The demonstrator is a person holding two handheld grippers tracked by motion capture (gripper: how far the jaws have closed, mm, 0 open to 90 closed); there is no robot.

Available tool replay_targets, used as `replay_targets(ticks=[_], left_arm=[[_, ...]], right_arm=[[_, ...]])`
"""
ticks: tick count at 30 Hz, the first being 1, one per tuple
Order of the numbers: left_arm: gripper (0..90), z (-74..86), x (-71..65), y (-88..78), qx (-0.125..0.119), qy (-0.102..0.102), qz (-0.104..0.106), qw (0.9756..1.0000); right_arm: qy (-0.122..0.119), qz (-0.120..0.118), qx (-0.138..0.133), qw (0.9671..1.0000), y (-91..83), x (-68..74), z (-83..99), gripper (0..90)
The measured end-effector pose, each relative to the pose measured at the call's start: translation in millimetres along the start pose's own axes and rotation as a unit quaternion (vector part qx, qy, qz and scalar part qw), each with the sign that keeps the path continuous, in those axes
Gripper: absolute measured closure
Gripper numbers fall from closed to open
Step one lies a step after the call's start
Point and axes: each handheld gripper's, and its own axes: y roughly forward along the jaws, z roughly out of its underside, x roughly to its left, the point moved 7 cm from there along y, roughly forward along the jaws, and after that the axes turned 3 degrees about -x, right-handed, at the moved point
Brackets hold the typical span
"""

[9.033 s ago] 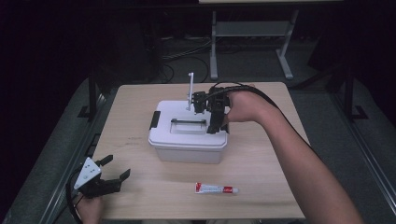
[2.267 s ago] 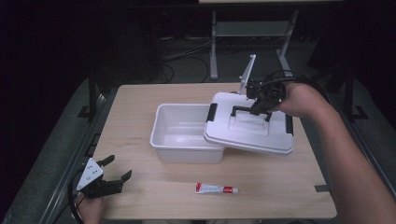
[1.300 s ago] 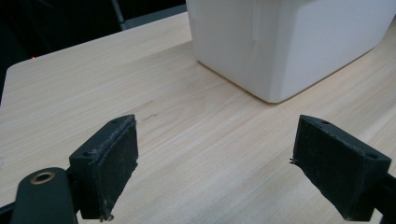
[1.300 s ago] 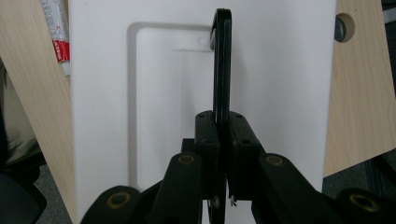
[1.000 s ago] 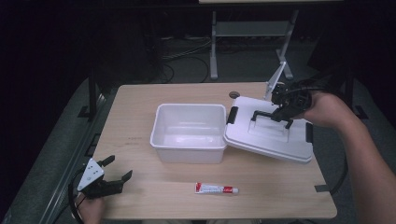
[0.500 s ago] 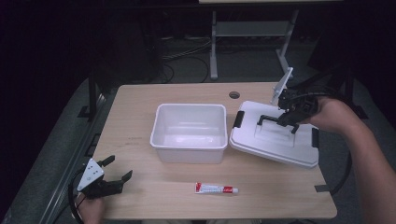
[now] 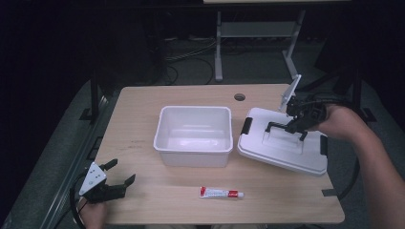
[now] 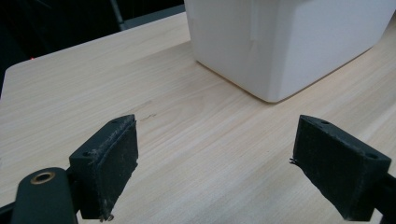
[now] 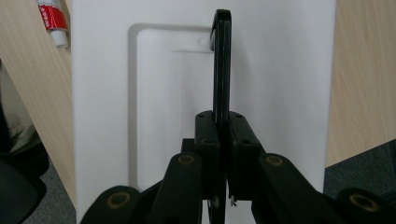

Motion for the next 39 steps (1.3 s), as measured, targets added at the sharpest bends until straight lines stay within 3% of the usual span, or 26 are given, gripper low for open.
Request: replay_targets(ticks=[17, 39], left_arm=[[13.5, -0.1, -0.5, 0.1, 0.002, 0.002, 0.000, 1.0000], [13.5, -0.2, -0.6, -0.3, 0.001, 0.002, 0.000, 1.0000]], right_arm=[[0.012, -0.018, 0.003, 0.9998, 31.2, 3.0, 19.3, 83.9], [0.016, -0.041, 0.010, 0.9990, 74.2, 10.9, 30.3, 83.9]])
